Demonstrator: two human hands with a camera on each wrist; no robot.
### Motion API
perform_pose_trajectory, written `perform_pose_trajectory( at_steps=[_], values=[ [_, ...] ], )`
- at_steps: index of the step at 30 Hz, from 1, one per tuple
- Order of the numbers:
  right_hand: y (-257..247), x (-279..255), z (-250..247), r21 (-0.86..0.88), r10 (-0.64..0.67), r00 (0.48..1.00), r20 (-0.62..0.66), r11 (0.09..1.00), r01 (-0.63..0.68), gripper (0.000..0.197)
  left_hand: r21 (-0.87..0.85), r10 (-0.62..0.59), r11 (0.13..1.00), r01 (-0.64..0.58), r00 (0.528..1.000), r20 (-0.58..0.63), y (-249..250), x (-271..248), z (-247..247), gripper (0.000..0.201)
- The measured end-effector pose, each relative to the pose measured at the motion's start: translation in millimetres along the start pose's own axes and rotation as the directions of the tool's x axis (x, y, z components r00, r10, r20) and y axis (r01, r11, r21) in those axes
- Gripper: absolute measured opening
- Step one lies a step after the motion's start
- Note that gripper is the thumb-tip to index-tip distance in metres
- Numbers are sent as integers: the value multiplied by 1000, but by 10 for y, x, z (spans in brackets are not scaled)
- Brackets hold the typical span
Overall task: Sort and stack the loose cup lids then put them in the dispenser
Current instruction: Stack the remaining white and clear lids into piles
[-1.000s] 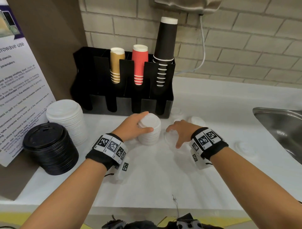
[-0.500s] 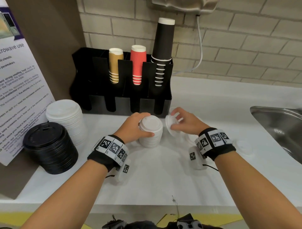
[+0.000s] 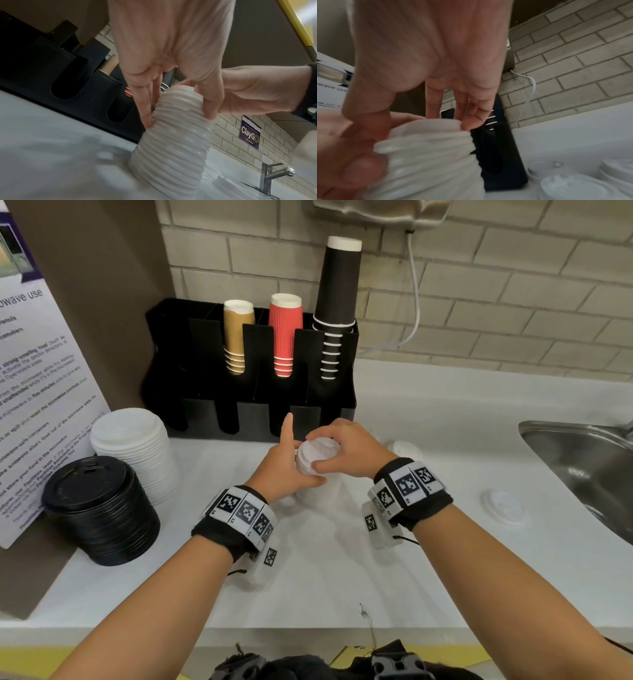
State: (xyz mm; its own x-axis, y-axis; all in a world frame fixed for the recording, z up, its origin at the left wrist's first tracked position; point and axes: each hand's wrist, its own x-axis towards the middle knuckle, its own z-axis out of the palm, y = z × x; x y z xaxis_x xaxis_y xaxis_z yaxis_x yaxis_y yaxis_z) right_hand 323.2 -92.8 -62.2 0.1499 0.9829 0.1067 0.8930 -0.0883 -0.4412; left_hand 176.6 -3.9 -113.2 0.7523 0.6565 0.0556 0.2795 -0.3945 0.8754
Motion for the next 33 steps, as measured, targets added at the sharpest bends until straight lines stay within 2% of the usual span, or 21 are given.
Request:
perform_pose_trajectory(
  at_steps=[3, 7, 8, 10, 12, 14, 16, 18, 20, 22, 24, 25, 27, 29, 33],
  values=[
    [0, -3, 15, -12, 7, 1000, 1, 1000, -7, 54, 7, 9, 1000, -9, 1000, -1, 1, -4, 8, 122],
    [-8, -11, 48, -23, 32, 999, -12, 999, -32, 55, -19, 83, 996, -82, 997, 10, -20, 8, 8, 69],
    [-7, -17, 44, 4, 35, 999, -10, 999, -35, 54, -34, 95, 995, -94, 995, 17, -13, 3, 10, 67],
    [43, -35, -11, 180, 74, 997, 8, 981, -74, 51, -30, 87, 996, -86, 996, 34, 6, 0, 14, 71],
    [156, -74, -149, 402, 186, 983, -13, 901, -165, 41, 13, 53, 998, -53, 998, 46, 32, 12, -2, 77],
    [357, -147, -336, 452, 324, 940, -103, 858, -246, 27, 36, 17, 999, -19, 998, 65, 41, 38, -26, 78],
    [604, -275, -530, 316, 422, 897, -130, 875, -366, 25, 55, -5, 998, 1, 996, 86, 47, 63, -41, 79],
    [823, -434, -665, 107, 514, 857, -24, 854, -509, 28, 65, -10, 998, 3, 995, 99, 55, 87, -43, 80],
    [956, -613, -699, -98, 621, 776, 108, 784, -613, 32, 66, -8, 998, 1, 994, 106, 60, 110, -31, 80],
    [980, -788, -655, -233, 703, 682, 204, 711, -664, 51, 61, -2, 998, -5, 994, 108, 69, 132, -7, 80],
    [942, -920, -552, -289, 742, 619, 257, 671, -683, 76, 64, 5, 998, -12, 994, 111, 72, 148, 13, 80],
    [918, -967, -489, -299, 747, 610, 265, 665, -684, 84, 64, 10, 998, -17, 994, 112, 69, 155, 20, 80],
    [865, -1018, -346, -284, 736, 631, 246, 677, -679, 91, 61, 21, 998, -28, 993, 117, 63, 157, 32, 80],
    [816, -1033, -230, -281, 717, 665, 210, 696, -661, 91, 58, 28, 998, -36, 992, 120, 61, 145, 41, 80],
    [685, -991, -281, -304, 715, 665, 216, 696, -651, 87, 15, 49, 999, -52, 991, 126, 41, 135, 37, 79]
  ],
)
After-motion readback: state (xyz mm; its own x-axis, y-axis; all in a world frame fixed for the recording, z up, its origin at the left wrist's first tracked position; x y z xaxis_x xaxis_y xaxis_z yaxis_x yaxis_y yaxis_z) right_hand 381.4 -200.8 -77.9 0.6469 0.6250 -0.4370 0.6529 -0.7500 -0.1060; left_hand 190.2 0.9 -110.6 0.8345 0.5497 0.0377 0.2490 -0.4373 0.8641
